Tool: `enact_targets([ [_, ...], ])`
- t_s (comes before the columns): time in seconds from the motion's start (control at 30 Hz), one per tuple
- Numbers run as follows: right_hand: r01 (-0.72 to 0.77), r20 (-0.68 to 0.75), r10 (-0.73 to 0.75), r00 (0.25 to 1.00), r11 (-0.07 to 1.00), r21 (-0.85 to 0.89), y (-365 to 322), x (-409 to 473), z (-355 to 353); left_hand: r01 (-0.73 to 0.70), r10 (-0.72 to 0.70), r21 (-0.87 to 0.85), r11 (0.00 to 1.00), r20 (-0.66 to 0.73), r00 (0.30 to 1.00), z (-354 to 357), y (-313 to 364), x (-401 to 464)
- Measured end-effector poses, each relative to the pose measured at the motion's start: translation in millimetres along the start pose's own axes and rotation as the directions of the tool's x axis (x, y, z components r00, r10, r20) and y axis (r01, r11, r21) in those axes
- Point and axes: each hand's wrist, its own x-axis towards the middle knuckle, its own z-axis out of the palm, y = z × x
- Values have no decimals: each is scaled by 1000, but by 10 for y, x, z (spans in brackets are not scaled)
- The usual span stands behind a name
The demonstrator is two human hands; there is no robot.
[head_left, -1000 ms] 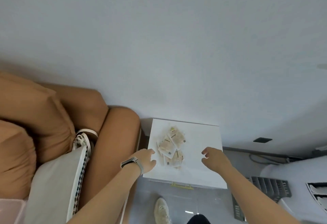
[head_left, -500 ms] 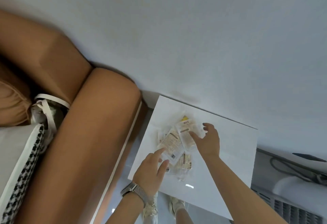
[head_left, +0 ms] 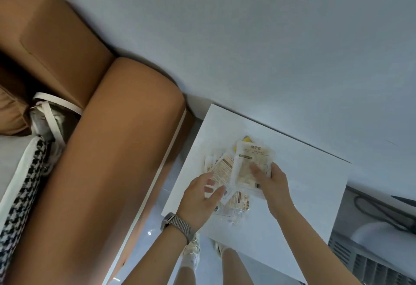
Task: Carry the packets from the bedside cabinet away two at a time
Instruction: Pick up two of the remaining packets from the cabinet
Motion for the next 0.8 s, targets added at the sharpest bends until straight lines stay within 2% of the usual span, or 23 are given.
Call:
enact_targets([
  [0.07,-43,213,3,977,983,181,-88,-240,-2,46,-36,-191,981,54,998,19,130,17],
  [0.13,-111,403,21,915,973,202,-131,-424,22,109,-64,-393,913,127,990,31,217,43],
  [0.17,-130,429,43,902,976,175,-105,-463,41,160,-91,-472,867,165,982,28,238,57],
  [0.2,-127,394,58,917,981,150,-102,-486,77,194,-115,-502,843,185,976,16,246,66],
  [0.27,-95,114,91,989,995,25,-11,-404,160,193,-143,-471,861,140,980,-16,227,72],
  [0.3,-107,-38,105,994,993,-41,27,-352,212,180,-150,-458,871,102,983,-32,197,73],
  [0.33,-138,-130,127,983,987,-81,45,-313,278,177,-159,-455,873,77,984,-52,167,71],
  [0.47,-216,-135,198,971,967,-132,156,-107,555,197,-187,-390,899,66,980,-123,67,56],
  [0.57,-184,-197,139,970,955,-234,173,-31,663,201,-180,-388,900,88,980,-139,9,52],
  [0.7,-117,-267,99,959,992,-51,234,-54,668,214,-195,-434,875,88,977,-133,-18,87],
  [0.8,-155,-259,157,953,988,27,279,-126,616,192,-187,-473,860,59,981,-119,17,120],
])
